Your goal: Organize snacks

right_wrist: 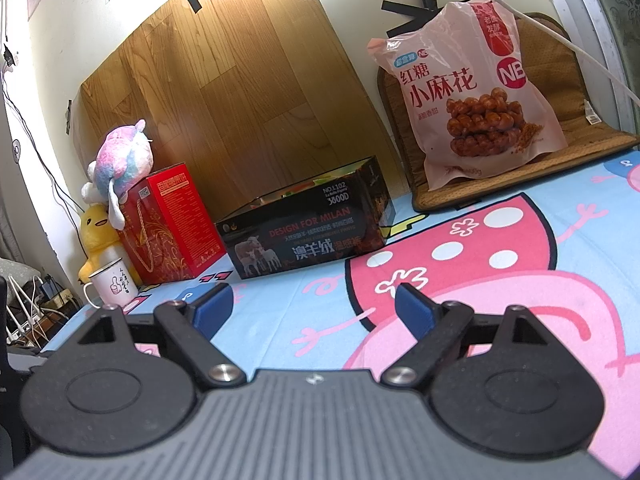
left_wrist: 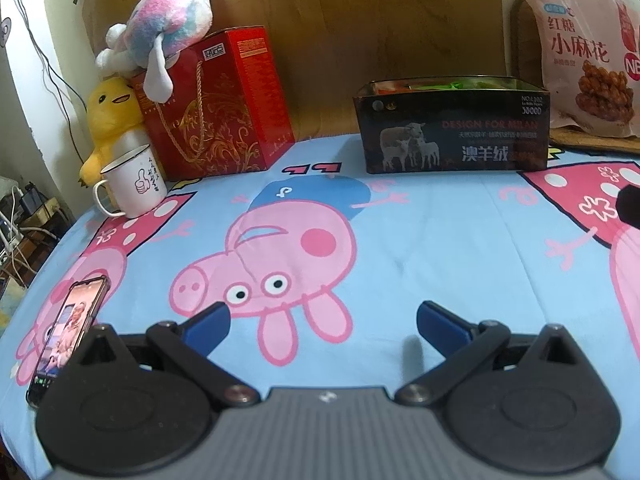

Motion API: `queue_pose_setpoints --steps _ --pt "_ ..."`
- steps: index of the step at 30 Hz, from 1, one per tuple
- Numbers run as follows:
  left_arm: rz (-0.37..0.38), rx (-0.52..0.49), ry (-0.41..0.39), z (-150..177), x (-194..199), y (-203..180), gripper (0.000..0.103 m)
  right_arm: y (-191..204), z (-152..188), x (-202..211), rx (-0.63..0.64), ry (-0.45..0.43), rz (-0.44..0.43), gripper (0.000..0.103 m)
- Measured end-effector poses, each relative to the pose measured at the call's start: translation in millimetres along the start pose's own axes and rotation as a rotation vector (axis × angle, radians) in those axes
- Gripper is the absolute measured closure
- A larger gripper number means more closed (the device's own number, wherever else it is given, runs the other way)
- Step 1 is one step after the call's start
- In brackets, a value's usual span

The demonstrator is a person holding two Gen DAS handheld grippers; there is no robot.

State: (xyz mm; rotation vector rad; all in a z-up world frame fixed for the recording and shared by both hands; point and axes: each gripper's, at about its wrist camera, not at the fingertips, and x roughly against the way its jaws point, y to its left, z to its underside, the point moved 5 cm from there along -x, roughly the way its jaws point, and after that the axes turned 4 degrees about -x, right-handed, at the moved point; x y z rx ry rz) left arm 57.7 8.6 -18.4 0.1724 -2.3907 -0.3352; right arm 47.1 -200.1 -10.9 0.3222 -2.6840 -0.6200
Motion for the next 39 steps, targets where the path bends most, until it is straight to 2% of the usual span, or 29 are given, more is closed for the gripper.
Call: queue_pose_setpoints --steps 39 --pt "0.025 -0.02 0.014 3.4 -3.4 -7.5 0.0 -0.1 -0.4 0.0 -0.003 -0.002 -0.001 0.013"
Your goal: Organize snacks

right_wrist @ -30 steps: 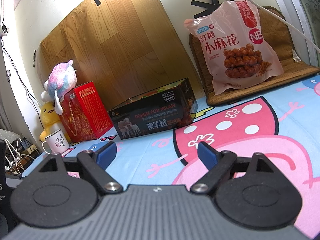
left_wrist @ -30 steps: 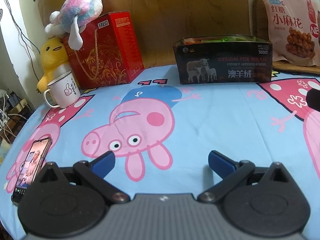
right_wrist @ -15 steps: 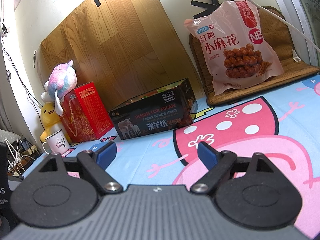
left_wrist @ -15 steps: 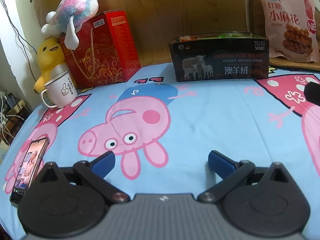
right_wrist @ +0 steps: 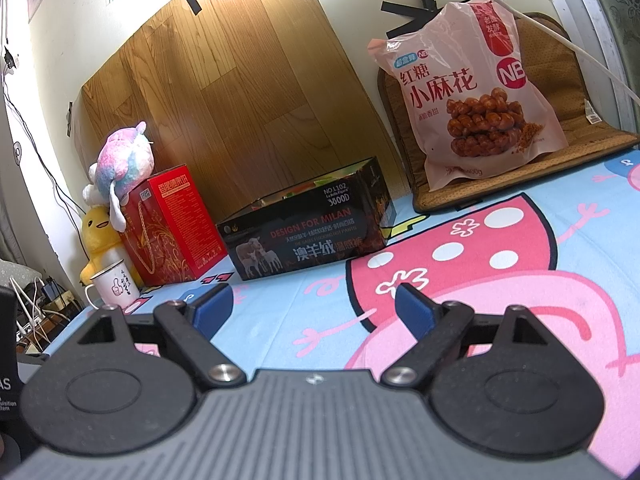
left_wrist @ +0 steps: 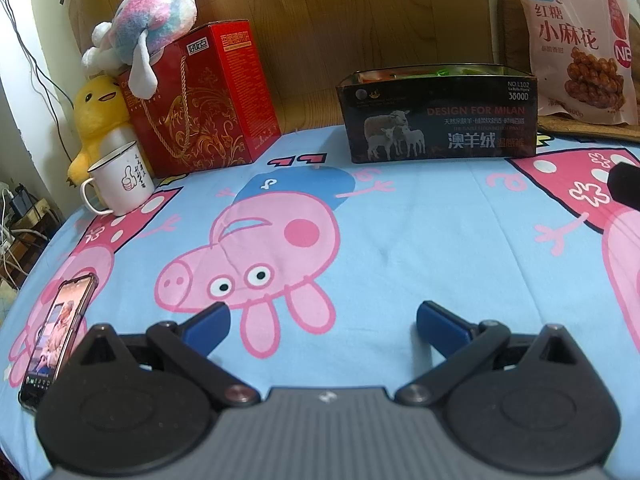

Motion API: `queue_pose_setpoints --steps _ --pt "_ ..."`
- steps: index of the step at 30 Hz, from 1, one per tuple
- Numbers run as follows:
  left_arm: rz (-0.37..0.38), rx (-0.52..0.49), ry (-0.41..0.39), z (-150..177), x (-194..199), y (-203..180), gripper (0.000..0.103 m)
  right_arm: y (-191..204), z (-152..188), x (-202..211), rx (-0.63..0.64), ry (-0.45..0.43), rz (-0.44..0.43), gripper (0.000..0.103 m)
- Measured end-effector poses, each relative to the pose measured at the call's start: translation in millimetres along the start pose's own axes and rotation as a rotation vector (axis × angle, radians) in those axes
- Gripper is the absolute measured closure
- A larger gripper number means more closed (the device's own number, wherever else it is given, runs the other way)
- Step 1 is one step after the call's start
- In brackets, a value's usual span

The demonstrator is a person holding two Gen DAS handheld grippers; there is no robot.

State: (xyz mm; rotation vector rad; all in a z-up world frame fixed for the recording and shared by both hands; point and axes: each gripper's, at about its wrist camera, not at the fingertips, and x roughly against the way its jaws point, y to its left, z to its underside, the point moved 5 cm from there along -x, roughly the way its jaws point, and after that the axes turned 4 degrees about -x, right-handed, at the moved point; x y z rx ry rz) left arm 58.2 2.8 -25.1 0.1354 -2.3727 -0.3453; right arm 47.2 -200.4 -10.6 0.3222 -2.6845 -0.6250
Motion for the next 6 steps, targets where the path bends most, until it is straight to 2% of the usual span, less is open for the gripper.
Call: queue_pose_setpoints --steps 6 --pt "0.023 0.0 -0.003 -0.2 0.5 -0.4 0.0 -0.1 0.0 0.0 0.0 0.0 0.0 0.013"
